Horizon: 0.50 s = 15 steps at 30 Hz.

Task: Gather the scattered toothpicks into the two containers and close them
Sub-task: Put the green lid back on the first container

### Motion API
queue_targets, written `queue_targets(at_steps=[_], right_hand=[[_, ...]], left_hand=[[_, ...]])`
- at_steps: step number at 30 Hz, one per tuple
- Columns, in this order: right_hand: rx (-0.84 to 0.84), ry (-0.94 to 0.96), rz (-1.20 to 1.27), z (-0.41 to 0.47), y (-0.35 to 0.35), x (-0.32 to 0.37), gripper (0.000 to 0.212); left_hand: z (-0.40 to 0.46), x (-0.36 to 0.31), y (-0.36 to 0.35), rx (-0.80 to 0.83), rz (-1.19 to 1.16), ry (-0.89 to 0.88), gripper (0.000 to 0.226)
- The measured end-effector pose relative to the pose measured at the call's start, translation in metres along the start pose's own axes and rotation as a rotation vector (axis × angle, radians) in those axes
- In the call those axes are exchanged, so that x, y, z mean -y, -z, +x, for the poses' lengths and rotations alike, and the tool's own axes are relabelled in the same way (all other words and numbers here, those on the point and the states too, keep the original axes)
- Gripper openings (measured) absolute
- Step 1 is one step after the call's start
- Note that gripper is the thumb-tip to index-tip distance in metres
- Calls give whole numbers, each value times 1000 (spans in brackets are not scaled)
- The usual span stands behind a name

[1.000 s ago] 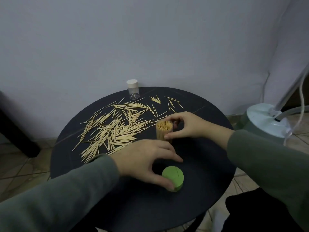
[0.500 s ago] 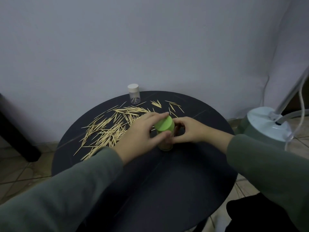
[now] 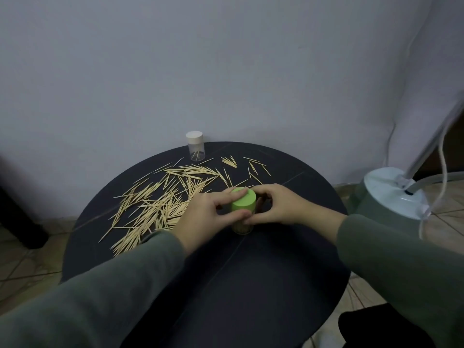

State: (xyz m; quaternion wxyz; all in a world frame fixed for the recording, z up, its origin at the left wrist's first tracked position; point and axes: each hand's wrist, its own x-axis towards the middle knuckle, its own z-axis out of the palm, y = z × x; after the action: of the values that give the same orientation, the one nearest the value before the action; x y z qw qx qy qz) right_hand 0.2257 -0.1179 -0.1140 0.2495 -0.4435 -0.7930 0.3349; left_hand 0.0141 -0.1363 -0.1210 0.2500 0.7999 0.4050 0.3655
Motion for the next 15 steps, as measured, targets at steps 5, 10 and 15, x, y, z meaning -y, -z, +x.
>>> queue_targets(at_steps=[5, 10, 15], right_hand=[[-26, 34, -27, 2, -1, 0, 48], [-130, 49, 0, 7, -4, 2, 38], [-338, -17, -15, 49, 11, 5, 46]], left_hand=[[1, -2, 1, 11, -41, 41, 48], [8, -1, 18, -20, -89, 85, 47], [41, 15, 41, -247, 25, 201, 30]])
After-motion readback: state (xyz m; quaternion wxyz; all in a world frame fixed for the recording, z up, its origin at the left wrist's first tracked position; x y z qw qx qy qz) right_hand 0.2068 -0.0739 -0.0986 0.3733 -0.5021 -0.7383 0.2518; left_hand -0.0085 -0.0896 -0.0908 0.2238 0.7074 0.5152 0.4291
